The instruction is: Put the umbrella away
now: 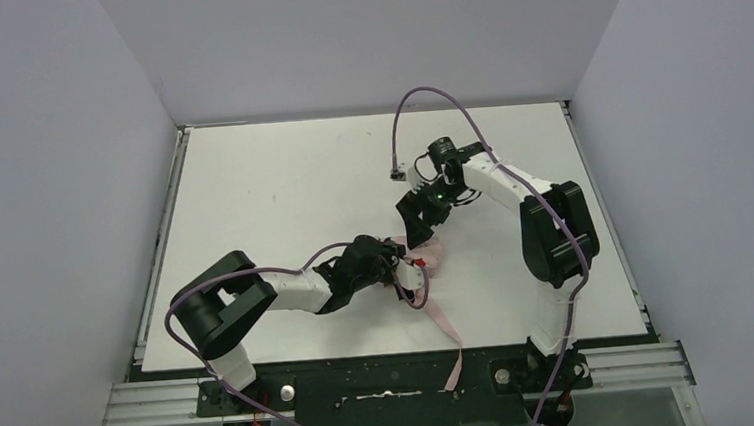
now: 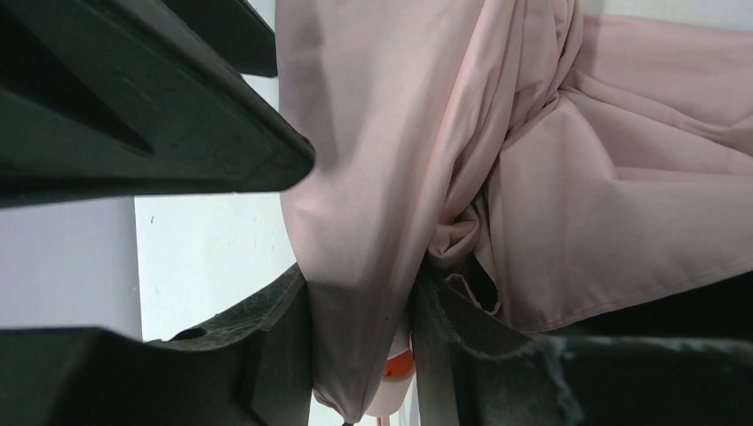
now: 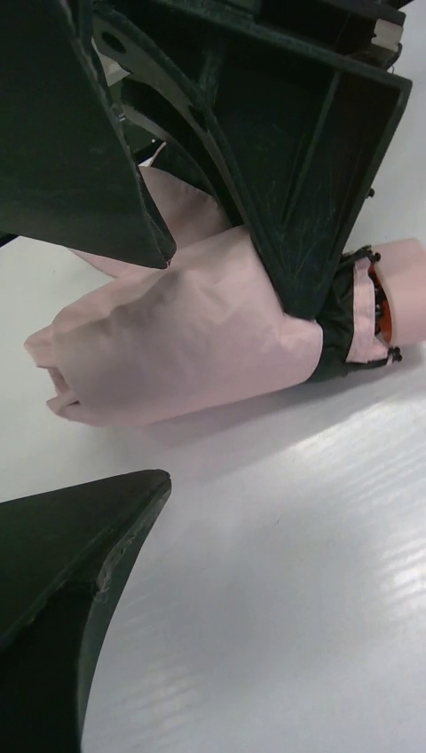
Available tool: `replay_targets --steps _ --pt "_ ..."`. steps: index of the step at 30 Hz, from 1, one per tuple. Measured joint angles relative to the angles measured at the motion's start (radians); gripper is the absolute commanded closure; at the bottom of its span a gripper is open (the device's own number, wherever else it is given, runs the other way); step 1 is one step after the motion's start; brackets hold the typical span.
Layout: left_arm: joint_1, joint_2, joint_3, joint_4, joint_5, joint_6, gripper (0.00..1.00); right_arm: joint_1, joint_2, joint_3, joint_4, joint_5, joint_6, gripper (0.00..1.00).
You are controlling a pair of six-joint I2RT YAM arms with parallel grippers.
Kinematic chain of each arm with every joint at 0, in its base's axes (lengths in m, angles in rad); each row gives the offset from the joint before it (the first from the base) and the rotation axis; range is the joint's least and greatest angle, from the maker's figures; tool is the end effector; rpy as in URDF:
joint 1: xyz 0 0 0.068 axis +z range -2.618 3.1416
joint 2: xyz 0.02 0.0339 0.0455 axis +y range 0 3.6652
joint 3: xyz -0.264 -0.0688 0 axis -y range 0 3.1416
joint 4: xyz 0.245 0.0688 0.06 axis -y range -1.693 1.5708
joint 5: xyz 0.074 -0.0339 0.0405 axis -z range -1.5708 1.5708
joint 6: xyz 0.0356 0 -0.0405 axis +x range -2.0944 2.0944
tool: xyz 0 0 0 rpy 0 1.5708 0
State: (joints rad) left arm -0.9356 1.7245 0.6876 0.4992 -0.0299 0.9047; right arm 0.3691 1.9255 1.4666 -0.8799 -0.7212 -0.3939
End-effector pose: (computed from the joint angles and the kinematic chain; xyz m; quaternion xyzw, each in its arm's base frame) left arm 0.1972 -0.2657 0.1379 0.6873 0.5325 0.0054 0.4940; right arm 0.3469 0.1594 0.2083 -0.3839 0.8474 0.3491 0.1126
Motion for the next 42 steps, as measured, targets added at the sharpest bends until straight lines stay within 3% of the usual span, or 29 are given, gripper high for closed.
replay_targets --steps 12,17,19,22,24,28,32,42 --pt "-0.005 0.004 -0.013 0.027 -0.003 0.025 0.88 0.04 0.098 0.014 -0.084 -0.014 -0.072 0.27" --pt "-0.005 0.004 -0.015 0.029 -0.003 0.027 0.85 0.058 0.1 0.01 -0.091 -0.001 -0.066 0.57" --pt "-0.006 0.004 -0.015 0.028 -0.003 0.026 0.78 0.063 0.1 0.005 -0.086 0.009 -0.059 0.69" --pt "-0.006 0.004 -0.015 0.021 -0.003 0.018 0.64 0.069 0.085 -0.022 -0.058 0.016 -0.03 0.78" --pt "-0.006 0.0 -0.016 0.015 -0.004 0.005 0.6 0.071 0.062 -0.054 -0.024 0.021 -0.008 0.83" --pt "-0.006 -0.049 -0.016 -0.039 -0.005 -0.05 0.49 0.079 -0.01 -0.148 0.083 0.058 0.054 0.85" --pt "-0.006 -0.136 -0.017 -0.099 0.005 -0.131 0.29 0.098 -0.093 -0.249 0.198 0.111 0.095 0.85" --pt "-0.004 -0.468 -0.063 -0.241 0.109 -0.399 0.27 0.164 -0.2 -0.378 0.416 0.264 0.012 0.87"
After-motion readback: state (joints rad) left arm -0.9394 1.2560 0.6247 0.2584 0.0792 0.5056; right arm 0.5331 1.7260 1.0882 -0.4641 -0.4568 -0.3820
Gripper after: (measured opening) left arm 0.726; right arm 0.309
